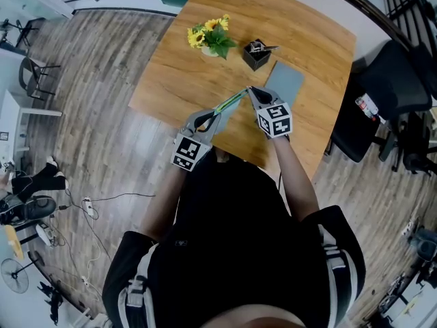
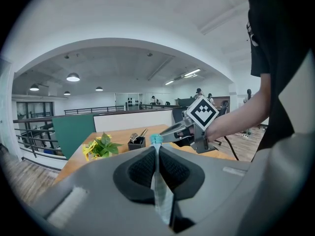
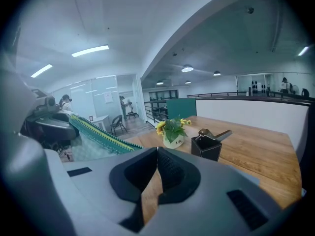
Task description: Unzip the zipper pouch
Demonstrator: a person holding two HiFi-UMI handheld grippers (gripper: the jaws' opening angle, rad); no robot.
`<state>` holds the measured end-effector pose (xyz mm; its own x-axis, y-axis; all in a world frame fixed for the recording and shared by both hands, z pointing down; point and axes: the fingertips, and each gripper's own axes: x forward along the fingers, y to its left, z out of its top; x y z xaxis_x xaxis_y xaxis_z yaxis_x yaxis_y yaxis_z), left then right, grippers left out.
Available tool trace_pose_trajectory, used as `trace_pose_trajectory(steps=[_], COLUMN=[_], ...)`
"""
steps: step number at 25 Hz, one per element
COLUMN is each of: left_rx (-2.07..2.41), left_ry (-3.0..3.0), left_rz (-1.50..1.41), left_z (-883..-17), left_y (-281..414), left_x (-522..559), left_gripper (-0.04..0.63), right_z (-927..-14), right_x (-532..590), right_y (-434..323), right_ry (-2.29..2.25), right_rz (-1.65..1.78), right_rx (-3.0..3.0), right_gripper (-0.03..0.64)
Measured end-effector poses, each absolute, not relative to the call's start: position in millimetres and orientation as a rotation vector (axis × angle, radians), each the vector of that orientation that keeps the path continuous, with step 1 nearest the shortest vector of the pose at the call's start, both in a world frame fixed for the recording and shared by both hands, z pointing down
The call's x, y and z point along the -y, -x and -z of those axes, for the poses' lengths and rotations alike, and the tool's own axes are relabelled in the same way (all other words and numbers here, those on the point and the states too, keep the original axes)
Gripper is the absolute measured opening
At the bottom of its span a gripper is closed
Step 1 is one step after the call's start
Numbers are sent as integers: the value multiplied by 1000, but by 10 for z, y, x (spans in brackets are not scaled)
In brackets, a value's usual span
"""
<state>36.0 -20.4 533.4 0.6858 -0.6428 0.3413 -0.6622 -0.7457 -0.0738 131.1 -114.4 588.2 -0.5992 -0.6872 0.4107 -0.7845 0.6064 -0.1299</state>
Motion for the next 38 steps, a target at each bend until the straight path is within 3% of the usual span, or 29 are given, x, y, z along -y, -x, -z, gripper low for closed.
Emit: trace_pose_trajectory(steps=[16, 21, 26, 30, 38], left_rx=[1125, 1153, 1207, 1263, 1367], left_ry=[-2800, -2761, -2731, -2714, -2658], left_rz=[-506, -465, -461, -461, -453], left_z=[-5389, -5390, -5415, -5391, -5361], left_y=[-263, -144, 20, 153, 477], left_x=[194, 185, 216, 261, 317], left_gripper=[6, 6, 6, 6, 6], right_z=[-5948, -5970, -5988, -5998, -6060], right_x=[1074, 1051, 1081, 987, 728], right_y=[-1296, -1283, -1313, -1242, -1069], right_ry=[-1174, -1150, -1159, -1092, -971], right_rz=[-401, -387, -367, -353, -300], right_rx=[2503, 2508, 2492, 2518, 2546], right_gripper=[12, 64, 67, 9, 2])
